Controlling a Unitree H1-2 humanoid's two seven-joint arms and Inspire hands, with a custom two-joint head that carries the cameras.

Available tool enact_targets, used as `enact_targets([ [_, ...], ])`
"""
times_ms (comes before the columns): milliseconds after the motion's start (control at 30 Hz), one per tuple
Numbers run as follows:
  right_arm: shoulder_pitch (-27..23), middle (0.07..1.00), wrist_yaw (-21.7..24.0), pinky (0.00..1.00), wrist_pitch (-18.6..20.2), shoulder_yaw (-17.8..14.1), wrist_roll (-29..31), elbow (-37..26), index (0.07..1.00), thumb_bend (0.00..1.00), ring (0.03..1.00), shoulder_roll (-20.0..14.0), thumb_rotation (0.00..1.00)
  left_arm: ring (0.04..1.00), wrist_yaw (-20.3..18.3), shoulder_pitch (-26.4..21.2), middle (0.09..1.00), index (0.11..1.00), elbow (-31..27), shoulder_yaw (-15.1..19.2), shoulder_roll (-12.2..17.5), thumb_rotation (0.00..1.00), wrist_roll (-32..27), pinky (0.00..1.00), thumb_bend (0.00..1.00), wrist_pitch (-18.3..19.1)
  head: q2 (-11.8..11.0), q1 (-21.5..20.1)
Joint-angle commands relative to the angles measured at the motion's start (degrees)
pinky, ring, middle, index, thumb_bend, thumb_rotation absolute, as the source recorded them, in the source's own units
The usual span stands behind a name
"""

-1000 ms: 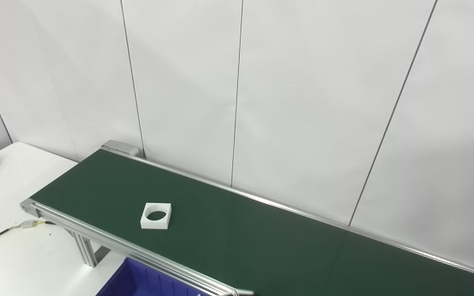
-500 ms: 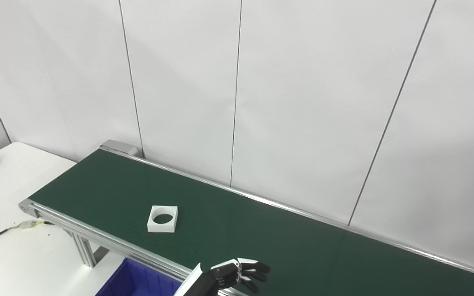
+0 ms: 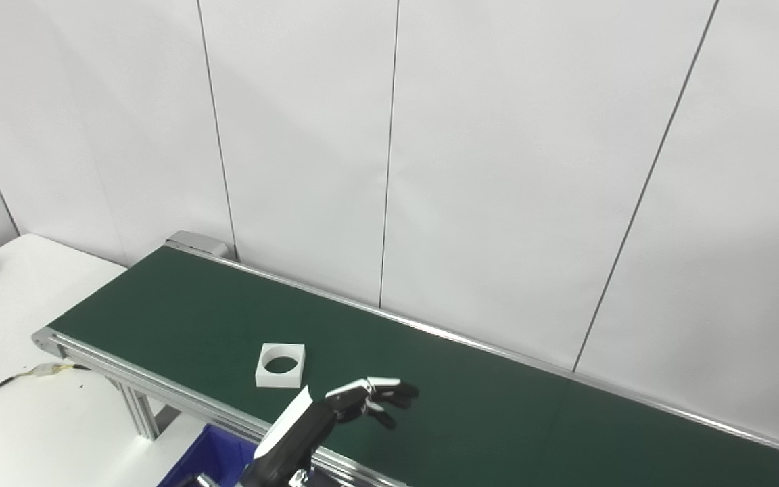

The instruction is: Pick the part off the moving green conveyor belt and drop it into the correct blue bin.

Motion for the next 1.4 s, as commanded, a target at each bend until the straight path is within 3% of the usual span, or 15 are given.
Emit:
enact_targets([
  [0, -0.56, 1.0, 0.38, 1.0, 0.51, -0.31, 0.35, -1.97, 1.0, 0.63, 0.997, 0.16, 0.02, 0.804, 1.39, -2.24, 0.849, 0.803, -2.28, 1.43, 0.35, 0.24, 3.52, 0.66, 0.97, 0.96, 0.0, -0.04],
  [200, -0.93, 1.0, 0.01, 0.99, 0.18, -0.38, 0.01, -1.24, 1.0, 0.65, 0.992, 0.71, 0.01, 0.878, 1.47, -5.49, 0.909, 0.864, -1.12, 4.05, 2.04, 0.33, 9.69, 0.78, 0.89, 4.46, -0.22, -0.08],
  [333, -1.03, 1.0, 0.22, 0.99, 0.25, -0.41, 0.13, -1.19, 1.0, 0.65, 0.992, 0.78, 0.01, 0.911, 0.73, -8.96, 0.941, 0.896, 0.64, 5.36, 3.76, 0.36, 9.54, 0.84, 0.88, 8.84, -0.22, -0.24],
  [600, -1.32, 0.999, -0.27, 0.97, -0.76, -0.48, -0.45, -0.48, 1.0, 0.64, 0.983, 0.75, 0.03, 0.934, 0.7, -15.93, 0.945, 0.899, 4.21, 5.77, 7.33, 0.33, 16.03, 0.87, 0.85, 15.33, -0.4, -0.03],
  [833, -1.66, 0.997, -0.01, 0.98, -0.61, -0.37, -0.29, -0.27, 1.0, 0.65, 0.983, 0.85, 0.02, 0.896, 0.29, -20.52, 0.933, 0.892, 8.7, 4.7, 10.87, 0.31, 22.81, 0.79, 0.85, 21.48, -0.51, 0.04],
  [933, -1.87, 0.993, -0.47, 0.97, -1.25, -0.34, -0.52, 0.39, 1.0, 0.65, 0.973, 1.01, 0.04, 0.886, 0.65, -22.29, 0.921, 0.884, 12.58, 4.12, 12.05, 0.24, 23.29, 0.79, 0.85, 21.41, -0.73, 0.15],
  [1367, -2.2, 0.995, -0.85, 0.95, -1.39, 0.12, -1.2, 0.59, 1.0, 0.66, 0.972, 1.39, 0.02, 0.886, 3.21, -27.79, 0.919, 0.893, 28.19, -1.57, 15.18, 0.19, 28.56, 0.81, 0.9, 20.07, -1.04, 0.26],
])
